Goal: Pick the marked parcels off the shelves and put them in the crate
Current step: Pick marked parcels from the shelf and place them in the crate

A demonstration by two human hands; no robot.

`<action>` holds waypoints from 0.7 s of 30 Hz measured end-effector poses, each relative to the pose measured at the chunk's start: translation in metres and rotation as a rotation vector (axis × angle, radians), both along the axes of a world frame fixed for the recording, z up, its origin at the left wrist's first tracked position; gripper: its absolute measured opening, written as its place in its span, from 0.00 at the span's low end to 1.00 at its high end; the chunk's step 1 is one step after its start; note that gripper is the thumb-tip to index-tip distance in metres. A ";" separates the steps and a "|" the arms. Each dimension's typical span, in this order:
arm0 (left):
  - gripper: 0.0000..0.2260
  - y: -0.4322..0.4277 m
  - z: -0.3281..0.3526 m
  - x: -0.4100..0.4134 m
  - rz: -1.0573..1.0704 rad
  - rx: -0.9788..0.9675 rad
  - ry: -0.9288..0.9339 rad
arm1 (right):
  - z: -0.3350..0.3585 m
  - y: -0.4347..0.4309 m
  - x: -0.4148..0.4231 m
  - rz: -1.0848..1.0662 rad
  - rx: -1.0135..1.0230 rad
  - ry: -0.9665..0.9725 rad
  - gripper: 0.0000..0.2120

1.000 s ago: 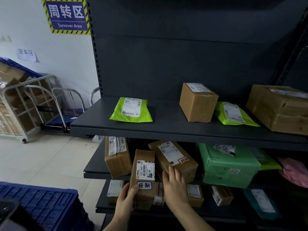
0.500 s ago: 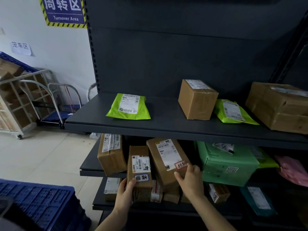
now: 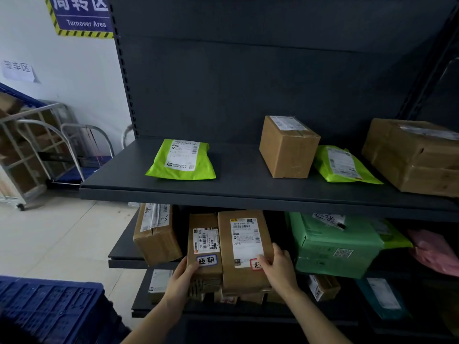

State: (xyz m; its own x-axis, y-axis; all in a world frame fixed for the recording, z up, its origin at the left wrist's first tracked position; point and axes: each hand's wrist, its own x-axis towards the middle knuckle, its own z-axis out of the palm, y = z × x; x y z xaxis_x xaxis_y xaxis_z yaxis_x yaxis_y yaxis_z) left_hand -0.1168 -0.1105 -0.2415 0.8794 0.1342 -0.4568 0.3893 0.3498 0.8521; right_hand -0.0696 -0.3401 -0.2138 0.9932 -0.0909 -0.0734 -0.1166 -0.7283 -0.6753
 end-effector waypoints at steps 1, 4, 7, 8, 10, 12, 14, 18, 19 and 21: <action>0.21 0.002 -0.001 0.003 -0.018 0.016 -0.001 | 0.001 0.001 0.005 0.016 0.016 0.013 0.29; 0.19 0.006 0.000 0.010 -0.035 0.118 -0.006 | -0.001 0.004 0.011 0.044 0.056 0.023 0.30; 0.13 0.005 0.002 0.012 -0.059 0.179 -0.045 | -0.005 0.004 0.006 0.039 0.071 0.000 0.31; 0.11 0.004 0.002 0.012 -0.061 0.199 -0.053 | -0.007 0.004 0.003 0.038 0.079 -0.011 0.31; 0.13 0.002 0.003 0.009 -0.062 0.237 -0.062 | -0.009 0.003 -0.002 0.041 0.104 -0.021 0.31; 0.13 0.000 0.005 0.003 -0.068 0.249 -0.069 | -0.009 0.001 -0.008 0.040 0.128 -0.011 0.31; 0.14 -0.002 0.005 -0.004 -0.092 0.264 -0.075 | -0.010 -0.002 -0.014 0.036 0.142 0.003 0.31; 0.13 -0.007 0.002 -0.018 -0.104 0.262 -0.086 | -0.013 -0.010 -0.031 0.053 0.167 0.001 0.30; 0.13 -0.009 0.000 -0.023 -0.098 0.266 -0.089 | -0.014 -0.012 -0.036 0.056 0.170 0.001 0.29; 0.13 -0.013 -0.001 -0.033 -0.093 0.264 -0.092 | -0.015 -0.016 -0.046 0.059 0.169 -0.005 0.30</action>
State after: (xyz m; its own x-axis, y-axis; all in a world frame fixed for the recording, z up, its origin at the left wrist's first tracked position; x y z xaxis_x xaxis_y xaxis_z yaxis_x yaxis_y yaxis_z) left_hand -0.1500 -0.1234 -0.2430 0.9296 0.1547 -0.3345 0.3260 0.0782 0.9421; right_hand -0.1151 -0.3565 -0.2288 0.9968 -0.0190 -0.0775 -0.0730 -0.6102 -0.7889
